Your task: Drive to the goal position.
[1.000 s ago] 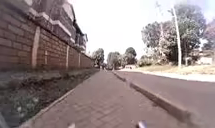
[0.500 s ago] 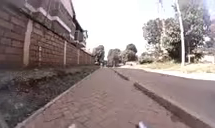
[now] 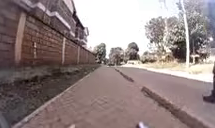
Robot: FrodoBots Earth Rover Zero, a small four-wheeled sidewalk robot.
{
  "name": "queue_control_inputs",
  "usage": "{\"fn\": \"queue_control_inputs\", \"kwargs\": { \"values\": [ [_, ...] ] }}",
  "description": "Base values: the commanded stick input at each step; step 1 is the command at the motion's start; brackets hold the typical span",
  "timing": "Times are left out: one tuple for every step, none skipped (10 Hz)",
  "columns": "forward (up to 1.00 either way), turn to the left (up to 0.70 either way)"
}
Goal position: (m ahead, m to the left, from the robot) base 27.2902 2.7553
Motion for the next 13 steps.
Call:
{"fn": "queue_control_inputs", "kwargs": {
  "values": [
    [1.00, 0.00],
    [1.00, 0.00],
    [1.00, 0.00],
    [1.00, 0.00],
    [1.00, 0.00],
    [1.00, 0.00],
    [1.00, 0.00],
    [1.00, 0.00],
    [1.00, 0.00],
    [1.00, 0.00],
    [1.00, 0.00],
    [1.00, 0.00],
    [1.00, 0.00]
  ]
}}
